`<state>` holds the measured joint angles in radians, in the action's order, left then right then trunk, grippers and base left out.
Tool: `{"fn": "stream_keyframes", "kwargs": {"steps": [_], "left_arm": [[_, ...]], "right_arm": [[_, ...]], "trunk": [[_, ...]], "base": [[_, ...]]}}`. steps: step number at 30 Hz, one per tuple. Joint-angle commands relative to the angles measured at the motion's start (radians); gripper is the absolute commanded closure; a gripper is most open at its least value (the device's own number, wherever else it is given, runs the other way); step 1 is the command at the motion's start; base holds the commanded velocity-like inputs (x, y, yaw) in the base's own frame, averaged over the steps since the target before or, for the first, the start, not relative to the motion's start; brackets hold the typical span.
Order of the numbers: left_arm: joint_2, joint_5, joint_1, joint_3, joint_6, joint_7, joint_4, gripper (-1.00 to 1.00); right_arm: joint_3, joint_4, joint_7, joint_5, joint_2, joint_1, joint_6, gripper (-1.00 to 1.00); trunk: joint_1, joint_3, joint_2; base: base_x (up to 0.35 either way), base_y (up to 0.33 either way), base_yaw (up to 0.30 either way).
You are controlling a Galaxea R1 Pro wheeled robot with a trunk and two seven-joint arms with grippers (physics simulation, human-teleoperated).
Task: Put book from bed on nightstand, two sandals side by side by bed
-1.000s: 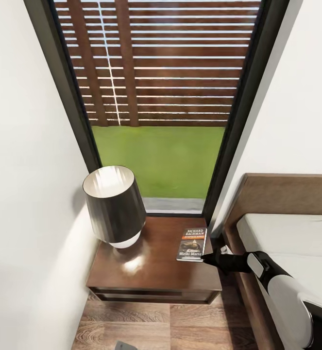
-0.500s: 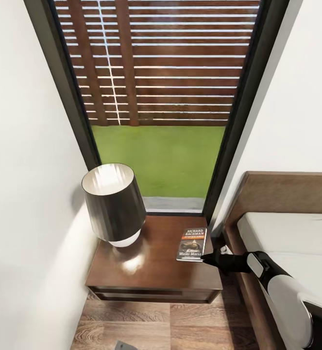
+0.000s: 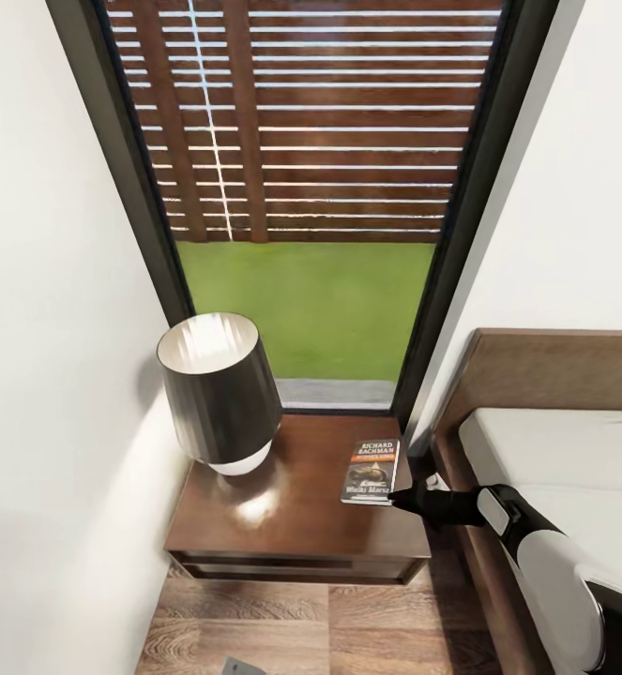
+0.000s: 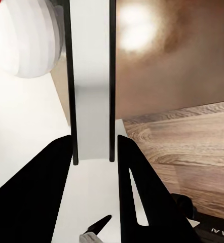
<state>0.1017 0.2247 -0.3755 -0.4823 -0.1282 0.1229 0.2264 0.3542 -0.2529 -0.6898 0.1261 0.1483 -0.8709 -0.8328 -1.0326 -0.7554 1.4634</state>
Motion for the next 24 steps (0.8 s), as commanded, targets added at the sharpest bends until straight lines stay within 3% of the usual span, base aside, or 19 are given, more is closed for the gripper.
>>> {"fn": "stream_keyframes", "kwargs": {"steps": [1,17,24], "left_arm": [[0.0,0.01,0.0,-0.009,-0.005,0.007,0.002,-1.0],[0.0,0.01,0.0,-0.009,-0.005,0.006,0.002,-1.0],[0.0,0.01,0.0,-0.009,-0.005,0.007,0.002,-1.0]], "right_arm": [[0.0,-0.001,0.004,0.012,0.0,0.0,-0.008,1.0],[0.0,-0.003,0.005,0.012,-0.001,-0.007,-0.008,1.0],[0.0,-0.003,0.031,0.013,-0.001,-0.031,-0.008,1.0]], "trunk": [[-0.004,-0.004,0.008],[-0.008,-0.007,0.015],[-0.035,-0.029,0.064]], "base": [[0.0,0.0,0.0],[0.0,0.0,0.0],[0.0,0.0,0.0]]}}
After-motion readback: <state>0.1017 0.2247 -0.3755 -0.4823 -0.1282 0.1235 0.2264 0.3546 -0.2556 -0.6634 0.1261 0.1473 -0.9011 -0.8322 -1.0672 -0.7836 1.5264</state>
